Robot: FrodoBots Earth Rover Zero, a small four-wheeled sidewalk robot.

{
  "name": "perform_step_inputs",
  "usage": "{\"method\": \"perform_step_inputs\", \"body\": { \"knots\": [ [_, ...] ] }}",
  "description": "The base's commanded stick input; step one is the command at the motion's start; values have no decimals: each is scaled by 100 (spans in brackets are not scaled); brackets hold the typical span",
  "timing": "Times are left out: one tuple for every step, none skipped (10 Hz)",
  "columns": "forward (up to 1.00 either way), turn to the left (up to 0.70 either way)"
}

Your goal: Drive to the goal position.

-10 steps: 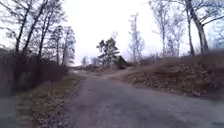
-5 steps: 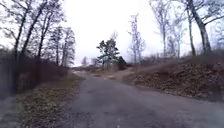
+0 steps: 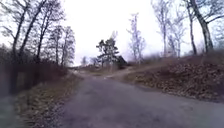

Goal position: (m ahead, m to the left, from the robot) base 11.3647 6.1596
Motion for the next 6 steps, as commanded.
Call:
{"method": "perform_step_inputs", "body": {
  "knots": [
    [50,1],
    [50,1],
    [50,1],
    [50,1],
    [50,1],
    [50,1]
  ]
}}
